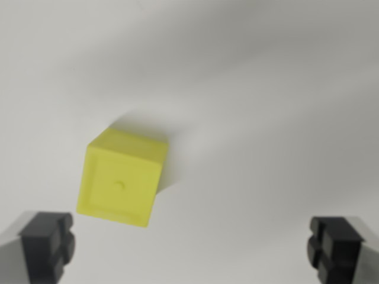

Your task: Pick yellow cube

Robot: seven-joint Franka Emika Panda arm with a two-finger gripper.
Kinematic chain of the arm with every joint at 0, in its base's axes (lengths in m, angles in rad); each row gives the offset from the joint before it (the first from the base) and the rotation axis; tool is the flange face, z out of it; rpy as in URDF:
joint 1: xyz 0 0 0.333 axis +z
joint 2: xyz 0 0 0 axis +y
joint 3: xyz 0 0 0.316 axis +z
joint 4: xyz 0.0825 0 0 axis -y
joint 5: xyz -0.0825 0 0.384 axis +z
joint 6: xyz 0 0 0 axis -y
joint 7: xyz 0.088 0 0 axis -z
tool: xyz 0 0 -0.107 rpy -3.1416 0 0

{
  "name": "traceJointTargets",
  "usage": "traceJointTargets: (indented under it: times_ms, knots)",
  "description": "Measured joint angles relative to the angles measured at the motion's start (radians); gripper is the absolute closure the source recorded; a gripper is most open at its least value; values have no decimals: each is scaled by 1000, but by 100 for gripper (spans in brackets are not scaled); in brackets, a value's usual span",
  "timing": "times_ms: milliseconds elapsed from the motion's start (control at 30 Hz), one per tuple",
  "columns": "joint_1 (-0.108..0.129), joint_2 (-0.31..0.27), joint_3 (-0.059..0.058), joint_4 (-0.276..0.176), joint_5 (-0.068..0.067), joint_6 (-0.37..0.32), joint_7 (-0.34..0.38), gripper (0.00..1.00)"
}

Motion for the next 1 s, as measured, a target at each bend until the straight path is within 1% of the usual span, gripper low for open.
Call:
traceJointTargets:
  times_ms: [433,1000]
  knots:
    - [41,71,0,7,5,61,126,0]
    - [95,172,-1,35,14,133,287,0]
